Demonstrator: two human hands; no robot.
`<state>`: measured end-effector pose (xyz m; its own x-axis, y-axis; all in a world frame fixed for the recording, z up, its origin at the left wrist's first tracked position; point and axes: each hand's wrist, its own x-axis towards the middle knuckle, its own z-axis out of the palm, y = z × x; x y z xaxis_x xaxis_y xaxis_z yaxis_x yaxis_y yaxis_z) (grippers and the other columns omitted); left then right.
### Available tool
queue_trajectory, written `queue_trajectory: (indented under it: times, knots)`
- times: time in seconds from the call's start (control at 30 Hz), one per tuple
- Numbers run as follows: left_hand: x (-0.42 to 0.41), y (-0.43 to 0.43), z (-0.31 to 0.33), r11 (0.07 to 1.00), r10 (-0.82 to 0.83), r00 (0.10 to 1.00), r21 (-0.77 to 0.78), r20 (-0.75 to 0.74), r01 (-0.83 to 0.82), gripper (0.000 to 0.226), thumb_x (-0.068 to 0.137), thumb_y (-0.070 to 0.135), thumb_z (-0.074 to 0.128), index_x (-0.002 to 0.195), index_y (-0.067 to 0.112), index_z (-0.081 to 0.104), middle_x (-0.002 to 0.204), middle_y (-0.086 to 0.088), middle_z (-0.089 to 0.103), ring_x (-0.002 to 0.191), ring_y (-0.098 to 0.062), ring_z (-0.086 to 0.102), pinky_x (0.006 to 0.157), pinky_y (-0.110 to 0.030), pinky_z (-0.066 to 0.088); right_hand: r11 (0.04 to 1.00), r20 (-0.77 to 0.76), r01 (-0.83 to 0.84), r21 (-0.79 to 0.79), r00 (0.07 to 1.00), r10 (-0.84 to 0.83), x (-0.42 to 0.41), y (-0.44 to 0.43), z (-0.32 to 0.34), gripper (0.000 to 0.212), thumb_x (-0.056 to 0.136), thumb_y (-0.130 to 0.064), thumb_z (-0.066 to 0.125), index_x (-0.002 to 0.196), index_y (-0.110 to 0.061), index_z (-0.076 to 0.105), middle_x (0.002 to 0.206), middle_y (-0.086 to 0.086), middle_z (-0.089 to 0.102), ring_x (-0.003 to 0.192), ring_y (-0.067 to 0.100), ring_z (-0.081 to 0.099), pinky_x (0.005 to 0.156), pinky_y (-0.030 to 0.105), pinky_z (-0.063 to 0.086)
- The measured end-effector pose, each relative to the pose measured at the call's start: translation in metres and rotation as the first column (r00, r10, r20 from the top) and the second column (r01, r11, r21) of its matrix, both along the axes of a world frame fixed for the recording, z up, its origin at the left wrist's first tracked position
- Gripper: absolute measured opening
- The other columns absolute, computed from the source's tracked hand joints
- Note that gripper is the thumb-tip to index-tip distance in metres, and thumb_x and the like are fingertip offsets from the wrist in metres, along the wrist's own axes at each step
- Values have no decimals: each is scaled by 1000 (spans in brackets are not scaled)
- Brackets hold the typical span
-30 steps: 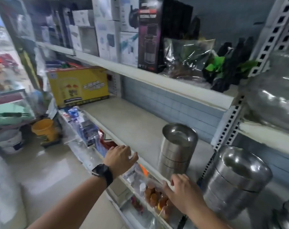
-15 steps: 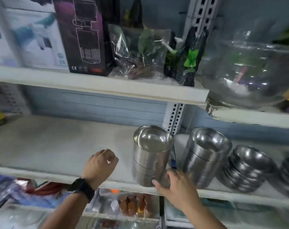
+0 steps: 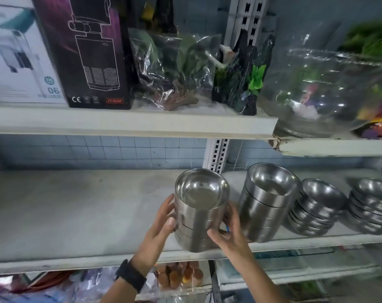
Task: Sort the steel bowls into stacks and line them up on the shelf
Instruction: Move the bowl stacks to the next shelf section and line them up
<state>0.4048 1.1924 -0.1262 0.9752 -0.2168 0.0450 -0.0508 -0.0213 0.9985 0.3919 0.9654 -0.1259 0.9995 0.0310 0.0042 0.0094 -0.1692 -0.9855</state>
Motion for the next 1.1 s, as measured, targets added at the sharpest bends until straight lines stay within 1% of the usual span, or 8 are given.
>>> queue_trajectory:
  times: [0.1,0.17,0.27,0.33,0.53,0.63,0.8,1.1]
  knots:
    - [5,-3,-2,998,-59,998,30,10,59,81,79,71,64,150,55,27,152,27,40,140,0,41,106,-26,44,997,-13,-53,58,998,54,2,5,4,104,58,-60,87,139,-58,23,130,-51,44,120,-21,48,85,7,48]
    - [8,-7,-5,994,-99,995,56,4,98,91,80,58,71,154,48,19,154,26,37,141,-1,39,106,-27,46,996,-27,-72,46,997,73,4,5,1,106,57,-53,89,140,-55,23,137,-41,45,116,-21,51,84,7,48]
    - [14,-11,-11,992,-103,994,77,-24,104,107,75,46,84,156,45,14,154,17,40,142,-9,40,110,-45,46,995,-69,-91,-32,994,88,8,4,-3,125,54,-59,93,150,-57,12,150,-24,38,127,-12,47,99,20,49]
    - [16,-13,-14,992,-87,995,84,-39,90,110,73,39,88,155,45,15,150,18,43,140,-7,41,110,-44,47,993,-86,-82,-86,993,75,11,4,-3,134,50,-63,94,149,-62,4,153,-23,34,136,0,39,110,39,45]
    - [16,-17,-18,995,-53,998,84,-42,56,105,78,17,87,155,40,20,147,18,46,138,-6,43,108,-44,48,993,-26,-92,-81,996,90,17,6,-7,136,48,-56,98,150,-61,8,149,-22,42,136,7,45,105,51,50]
    - [16,-14,-18,996,-27,999,89,-34,30,104,77,19,88,155,39,22,147,16,47,138,-8,43,107,-48,49,992,11,-103,-77,995,104,19,6,-10,131,51,-50,99,148,-63,11,141,-32,47,131,1,50,101,43,54]
    - [7,-2,-14,995,48,998,88,-38,-44,104,74,23,90,154,39,25,148,12,47,138,-11,44,107,-48,49,987,63,-160,-17,985,161,21,20,-6,116,60,-31,98,129,-80,19,139,-34,44,123,-14,49,84,7,49]
    - [-22,45,4,968,225,974,117,-6,-223,99,75,25,90,153,34,30,146,6,51,137,-17,47,106,-45,49,938,59,-343,60,939,339,27,71,4,114,58,-35,99,142,-57,26,133,-33,49,122,-10,51,88,20,55]
